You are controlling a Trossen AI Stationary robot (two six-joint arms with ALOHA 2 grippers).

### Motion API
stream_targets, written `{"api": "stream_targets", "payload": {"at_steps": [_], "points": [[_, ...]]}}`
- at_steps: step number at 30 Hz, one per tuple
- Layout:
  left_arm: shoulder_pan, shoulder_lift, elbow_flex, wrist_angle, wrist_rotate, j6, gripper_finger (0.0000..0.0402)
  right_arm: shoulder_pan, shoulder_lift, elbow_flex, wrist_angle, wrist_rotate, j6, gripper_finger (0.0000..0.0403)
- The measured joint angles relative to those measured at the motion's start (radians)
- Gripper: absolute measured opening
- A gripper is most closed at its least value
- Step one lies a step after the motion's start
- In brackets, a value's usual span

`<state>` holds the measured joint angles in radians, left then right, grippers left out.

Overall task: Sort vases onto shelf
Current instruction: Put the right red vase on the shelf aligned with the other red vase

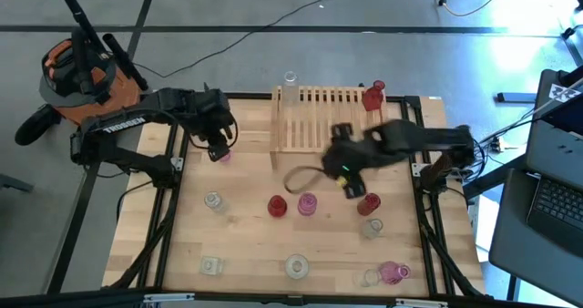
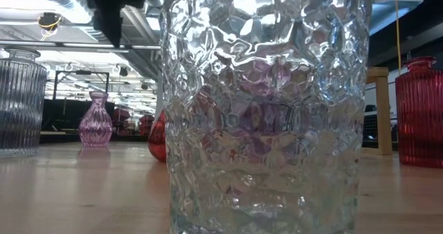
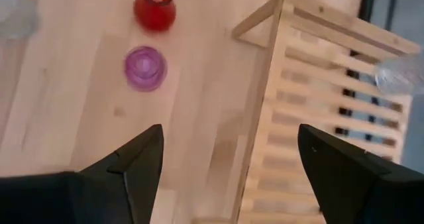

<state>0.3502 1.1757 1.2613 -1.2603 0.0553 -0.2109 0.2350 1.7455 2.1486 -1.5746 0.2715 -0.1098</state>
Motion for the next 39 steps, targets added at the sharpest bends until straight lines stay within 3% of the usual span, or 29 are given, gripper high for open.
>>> {"api": "stream_targets", "payload": {"at_steps": [5,8,14,18,23,27,31,39], "points": [[-0.04,0.0,0.0,0.17,0.0,-0.096,0.0171,0.105,-0.166,-0.115,-0.001,0.125,0.214,0.0294],[-0.058,0.0,0.0,0.278,0.014,-0.127,0.0171,0.177,-0.322,-0.271,0.0,0.211,0.4,0.0294],[-0.07,0.0,0.0,0.401,0.012,-0.122,0.0171,0.354,-0.645,-0.715,0.04,0.206,0.846,0.0294],[-0.07,0.0,0.0,0.398,-0.026,-0.12,0.0171,0.46,-0.832,-1.046,0.285,0.194,1.036,0.0294],[-0.069,0.0,0.0,0.394,-0.028,-0.15,0.0171,0.514,-1.014,-1.385,0.608,0.155,1.149,0.0294],[-0.069,0.0,0.0,0.394,-0.028,-0.174,0.0171,0.511,-1.092,-1.547,0.803,0.228,1.18,0.0294],[-0.069,0.0,0.0,0.393,-0.028,-0.206,0.0171,0.511,-1.14,-1.605,0.851,0.234,1.125,0.0294],[-0.069,0.0,0.0,0.394,-0.041,-0.208,0.0171,0.511,-1.097,-1.62,0.901,0.191,0.998,0.0294]]}}
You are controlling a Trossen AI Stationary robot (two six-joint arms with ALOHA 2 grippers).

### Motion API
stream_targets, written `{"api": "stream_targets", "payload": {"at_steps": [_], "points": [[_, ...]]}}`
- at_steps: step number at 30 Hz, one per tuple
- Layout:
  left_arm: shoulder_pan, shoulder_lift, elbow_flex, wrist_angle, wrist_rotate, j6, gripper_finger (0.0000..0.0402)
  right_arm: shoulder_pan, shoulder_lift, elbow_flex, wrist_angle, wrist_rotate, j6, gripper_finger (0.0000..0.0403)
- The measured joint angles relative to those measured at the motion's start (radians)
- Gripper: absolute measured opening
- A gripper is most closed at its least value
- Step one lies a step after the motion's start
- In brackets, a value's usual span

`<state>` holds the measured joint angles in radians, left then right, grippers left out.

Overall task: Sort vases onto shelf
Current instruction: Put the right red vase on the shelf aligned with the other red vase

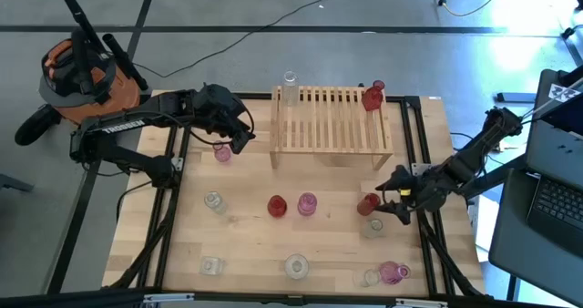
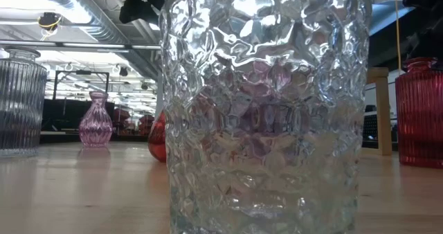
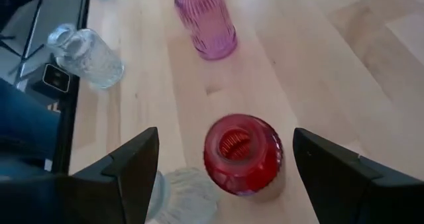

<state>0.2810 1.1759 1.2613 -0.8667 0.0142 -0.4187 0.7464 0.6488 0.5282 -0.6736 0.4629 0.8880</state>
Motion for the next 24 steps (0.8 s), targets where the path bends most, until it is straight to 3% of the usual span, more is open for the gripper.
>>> {"api": "stream_targets", "payload": {"at_steps": [24], "points": [[0.0,0.0,0.0,0.001,-0.032,0.001,0.0171,0.0,0.343,0.001,0.1,0.052,0.008,0.0289]]}}
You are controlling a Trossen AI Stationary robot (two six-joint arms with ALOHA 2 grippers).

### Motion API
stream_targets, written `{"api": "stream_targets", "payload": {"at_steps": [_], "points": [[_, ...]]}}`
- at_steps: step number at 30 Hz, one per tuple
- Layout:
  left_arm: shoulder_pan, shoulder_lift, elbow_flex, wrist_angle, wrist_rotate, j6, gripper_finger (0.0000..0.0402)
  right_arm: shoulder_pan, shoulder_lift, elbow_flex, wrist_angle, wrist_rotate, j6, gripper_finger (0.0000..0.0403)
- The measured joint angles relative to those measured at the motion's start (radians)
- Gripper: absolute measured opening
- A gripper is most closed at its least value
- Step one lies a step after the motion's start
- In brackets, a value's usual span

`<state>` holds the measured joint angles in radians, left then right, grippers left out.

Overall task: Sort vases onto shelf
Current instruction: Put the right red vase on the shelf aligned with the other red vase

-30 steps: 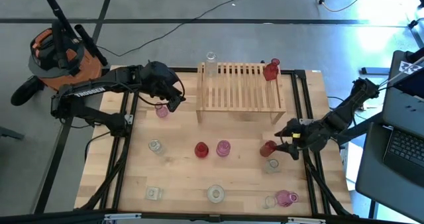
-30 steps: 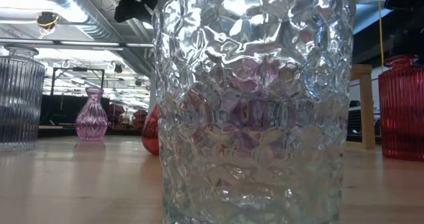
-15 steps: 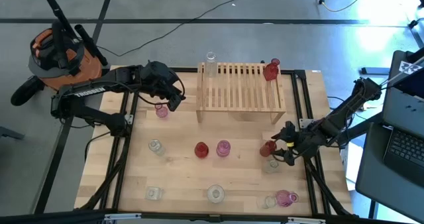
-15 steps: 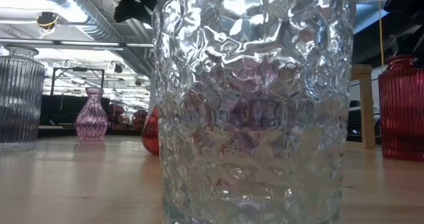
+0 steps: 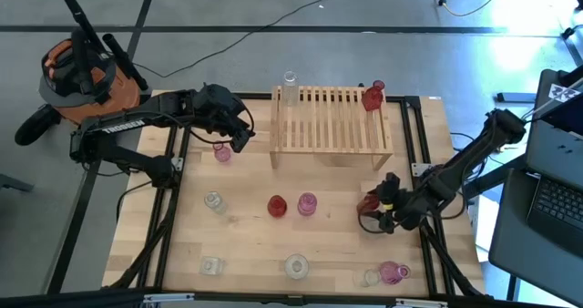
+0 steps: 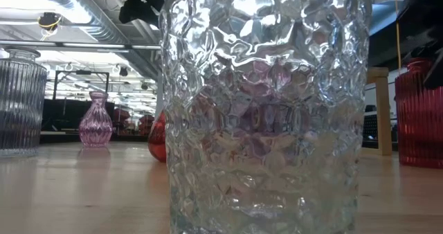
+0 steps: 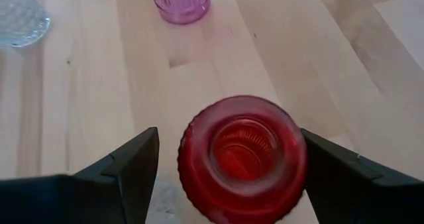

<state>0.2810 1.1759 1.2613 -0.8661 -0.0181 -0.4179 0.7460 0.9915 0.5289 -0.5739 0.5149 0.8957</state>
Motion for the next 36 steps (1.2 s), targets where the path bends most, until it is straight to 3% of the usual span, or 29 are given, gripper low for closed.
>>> {"api": "stream_targets", "payload": {"at_steps": [9,17,22,27,30,36], "points": [[0.0,0.0,0.0,0.0,0.0,0.0,0.0171,0.0,0.085,0.0,0.02,0.071,0.067,0.0185],[0.0,0.0,0.0,0.0,0.0,0.0,0.0171,0.0,0.065,0.036,0.049,0.131,0.063,0.0184],[0.0,0.003,0.0,0.001,-0.018,0.001,0.0171,-0.034,0.018,0.168,0.052,0.167,-0.113,0.0184],[0.0,0.003,0.0,0.012,-0.023,0.018,0.0171,-0.176,-0.002,0.372,-0.021,0.281,-0.364,0.0184],[0.0,0.003,0.0,0.014,-0.023,0.034,0.0171,-0.309,-0.002,0.498,-0.167,0.313,-0.421,0.0184],[0.0,0.003,0.0,0.015,-0.022,0.035,0.0171,-0.628,-0.001,0.662,-0.487,0.183,-0.327,0.0184]]}}
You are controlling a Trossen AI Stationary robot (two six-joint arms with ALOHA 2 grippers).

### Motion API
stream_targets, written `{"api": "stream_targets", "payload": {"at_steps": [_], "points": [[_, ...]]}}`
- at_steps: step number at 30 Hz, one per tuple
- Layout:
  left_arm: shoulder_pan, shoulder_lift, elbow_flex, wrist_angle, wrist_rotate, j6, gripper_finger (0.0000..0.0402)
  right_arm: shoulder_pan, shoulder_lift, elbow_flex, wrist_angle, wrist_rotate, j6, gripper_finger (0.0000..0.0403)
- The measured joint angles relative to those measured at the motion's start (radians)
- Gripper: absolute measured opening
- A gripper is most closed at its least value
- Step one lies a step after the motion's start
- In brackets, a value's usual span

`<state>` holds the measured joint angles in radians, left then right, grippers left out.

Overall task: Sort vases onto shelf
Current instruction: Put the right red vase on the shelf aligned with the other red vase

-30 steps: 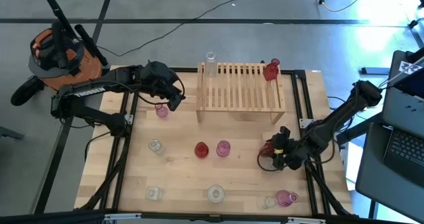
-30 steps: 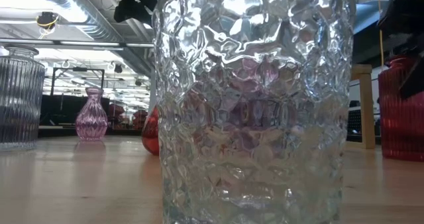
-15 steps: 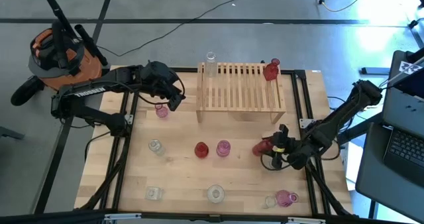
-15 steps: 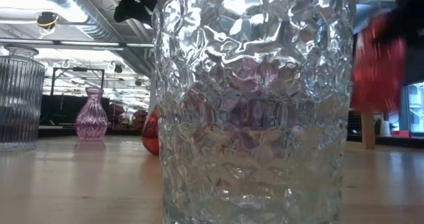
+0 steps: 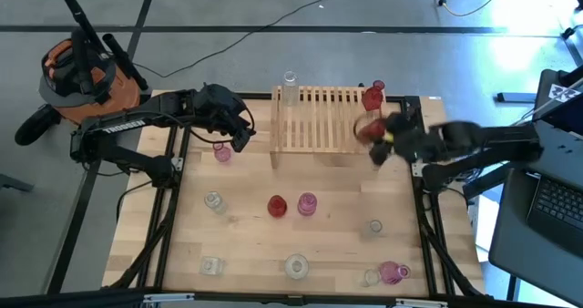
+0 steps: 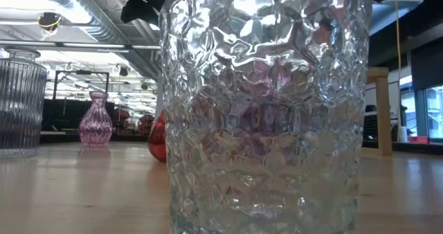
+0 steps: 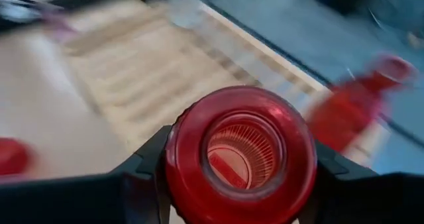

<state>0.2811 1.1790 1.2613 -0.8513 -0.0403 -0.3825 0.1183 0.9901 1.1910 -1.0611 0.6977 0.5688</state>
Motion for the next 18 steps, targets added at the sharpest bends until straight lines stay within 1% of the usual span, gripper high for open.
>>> {"api": "stream_targets", "payload": {"at_steps": [3,7,9,12,15,18], "points": [[0.0,0.0,0.0,0.0,0.0,0.0,0.0171,-0.139,-0.001,0.038,-0.067,-0.081,-0.028,0.0184],[0.0,0.0,0.0,0.0,0.0,0.0,0.0171,-0.312,0.003,0.042,-0.064,-0.219,-0.101,0.0184],[0.0,0.0,0.0,0.0,0.001,0.0,0.0171,-0.383,0.011,0.042,-0.064,-0.264,-0.124,0.0184],[0.0,0.0,0.0,0.0,0.001,0.0,0.0171,-0.447,0.028,0.037,-0.032,-0.291,-0.132,0.0184],[0.0,0.0,0.0,0.0,0.001,0.0,0.0171,-0.473,0.029,0.011,0.03,-0.291,-0.132,0.0184],[0.0,0.0,0.0,-0.001,0.001,0.0,0.0171,-0.495,0.029,-0.021,0.049,-0.308,-0.132,0.0184]]}}
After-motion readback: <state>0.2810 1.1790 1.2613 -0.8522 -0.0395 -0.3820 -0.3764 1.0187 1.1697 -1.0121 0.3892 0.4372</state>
